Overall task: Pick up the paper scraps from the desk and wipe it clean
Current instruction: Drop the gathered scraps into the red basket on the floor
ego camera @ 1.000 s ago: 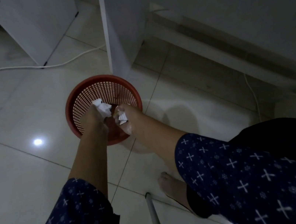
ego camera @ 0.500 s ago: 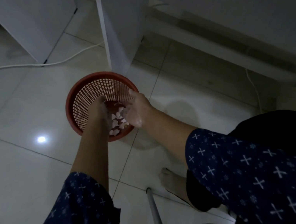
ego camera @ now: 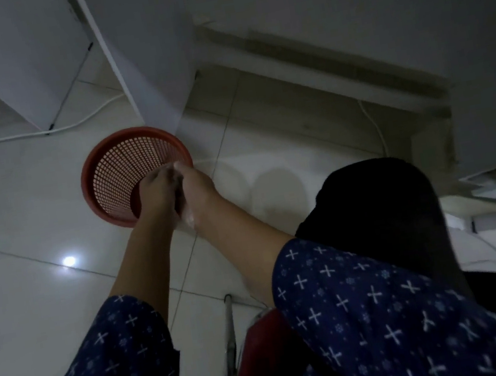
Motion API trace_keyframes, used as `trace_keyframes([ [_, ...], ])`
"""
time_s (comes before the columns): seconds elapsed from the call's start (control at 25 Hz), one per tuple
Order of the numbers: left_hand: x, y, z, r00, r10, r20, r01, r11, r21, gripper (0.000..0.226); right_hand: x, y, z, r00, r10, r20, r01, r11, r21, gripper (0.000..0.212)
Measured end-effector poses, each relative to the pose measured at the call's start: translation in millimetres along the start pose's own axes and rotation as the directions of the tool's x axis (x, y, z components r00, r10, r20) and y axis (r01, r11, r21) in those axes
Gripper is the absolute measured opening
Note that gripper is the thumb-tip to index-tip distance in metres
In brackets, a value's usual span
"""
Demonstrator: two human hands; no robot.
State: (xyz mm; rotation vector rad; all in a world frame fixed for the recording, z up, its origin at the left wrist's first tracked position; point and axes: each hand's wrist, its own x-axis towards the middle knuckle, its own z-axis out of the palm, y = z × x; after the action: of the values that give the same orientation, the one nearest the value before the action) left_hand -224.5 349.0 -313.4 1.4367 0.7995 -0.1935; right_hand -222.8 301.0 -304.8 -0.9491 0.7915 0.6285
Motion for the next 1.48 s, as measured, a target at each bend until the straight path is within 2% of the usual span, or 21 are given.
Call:
trace_keyframes([
  [0.08, -19.9, 19.8, 13.7, 0.996, 0.085, 0.012, -0.086, 0.992, 0.096, 0.035, -22.9, -24.0, -2.6, 0.999, -0.038, -0.003, 0.038, 0.998, -0.049, 0.038],
  [0.2, -40.5, 60.9, 32.8, 0.983, 0.17, -0.066, -0.155, 0.97, 0.185, 0.039, -53.9, -59.8, 4.9, 0.992, -0.121, 0.022, 0.123, 0.981, -0.151, 0.033],
  [0.32, -46.2, 101.2, 34.5, 0.956, 0.272, -0.108, -0.252, 0.953, 0.165, 0.036, -73.7, -82.4, 16.7, 0.983, -0.177, 0.053, 0.184, 0.965, -0.187, 0.046],
  [0.4, -52.2, 118.5, 29.1, 0.935, 0.331, -0.124, -0.316, 0.94, 0.127, 0.025, -90.6, -88.0, 21.2, 0.98, -0.171, 0.102, 0.186, 0.967, -0.172, 0.046],
  [0.52, -57.3, 134.3, 17.1, 0.905, 0.384, -0.181, -0.356, 0.919, 0.17, 0.016, -105.4, -85.9, 24.8, 0.972, -0.138, 0.191, 0.168, 0.975, -0.148, 0.046],
  [0.6, -63.8, 138.0, 11.2, 0.907, 0.389, -0.163, -0.355, 0.913, 0.2, 0.015, -119.5, -83.6, 21.6, 0.968, -0.118, 0.221, 0.154, 0.976, -0.154, 0.045],
  [0.68, -75.9, 135.6, 14.7, 0.912, 0.394, -0.118, -0.37, 0.911, 0.181, 0.02, -130.8, -85.3, 11.6, 0.956, -0.188, 0.224, 0.228, 0.96, -0.165, 0.044],
  [0.84, -98.7, 114.5, 61.6, 0.904, 0.426, -0.031, -0.415, 0.894, 0.169, 0.016, -124.2, -92.1, -35.8, 0.916, -0.381, 0.125, 0.401, 0.879, -0.258, 0.044],
  [0.96, -113.5, 83.6, 114.9, 0.923, 0.383, 0.045, -0.385, 0.909, 0.16, 0.01, -102.8, -98.0, -90.6, 0.899, -0.437, -0.002, 0.405, 0.833, -0.376, 0.038],
  [1.04, -118.1, 56.4, 146.6, 0.93, 0.363, 0.062, -0.367, 0.9, 0.234, 0.012, -87.5, -99.9, -132.7, 0.891, -0.449, -0.067, 0.384, 0.825, -0.414, 0.036],
  [1.12, -120.0, 33.4, 171.8, 0.935, 0.348, 0.071, -0.351, 0.873, 0.339, 0.019, -74.6, -96.6, -167.7, 0.899, -0.421, -0.119, 0.354, 0.861, -0.366, 0.034],
  [1.24, -121.7, -1.3, 194.9, 0.943, 0.323, 0.086, -0.324, 0.822, 0.468, 0.027, -63.2, -91.2, -200.9, 0.945, -0.27, -0.185, 0.256, 0.962, -0.095, 0.03],
  [1.32, -121.6, -22.3, 200.2, 0.952, 0.291, 0.096, -0.295, 0.786, 0.543, 0.031, -52.3, -86.8, -215.5, 0.952, -0.205, -0.227, 0.206, 0.978, -0.022, 0.03],
  [1.44, -106.1, -53.1, 196.5, 0.961, 0.239, 0.137, -0.269, 0.708, 0.653, 0.036, -25.4, -65.6, -230.9, 0.947, -0.188, -0.262, 0.17, 0.981, -0.089, 0.022],
  [1.48, -100.0, -64.5, 192.8, 0.958, 0.231, 0.168, -0.282, 0.662, 0.695, 0.036, -16.1, -55.0, -238.0, 0.939, -0.213, -0.27, 0.164, 0.968, -0.191, 0.021],
])
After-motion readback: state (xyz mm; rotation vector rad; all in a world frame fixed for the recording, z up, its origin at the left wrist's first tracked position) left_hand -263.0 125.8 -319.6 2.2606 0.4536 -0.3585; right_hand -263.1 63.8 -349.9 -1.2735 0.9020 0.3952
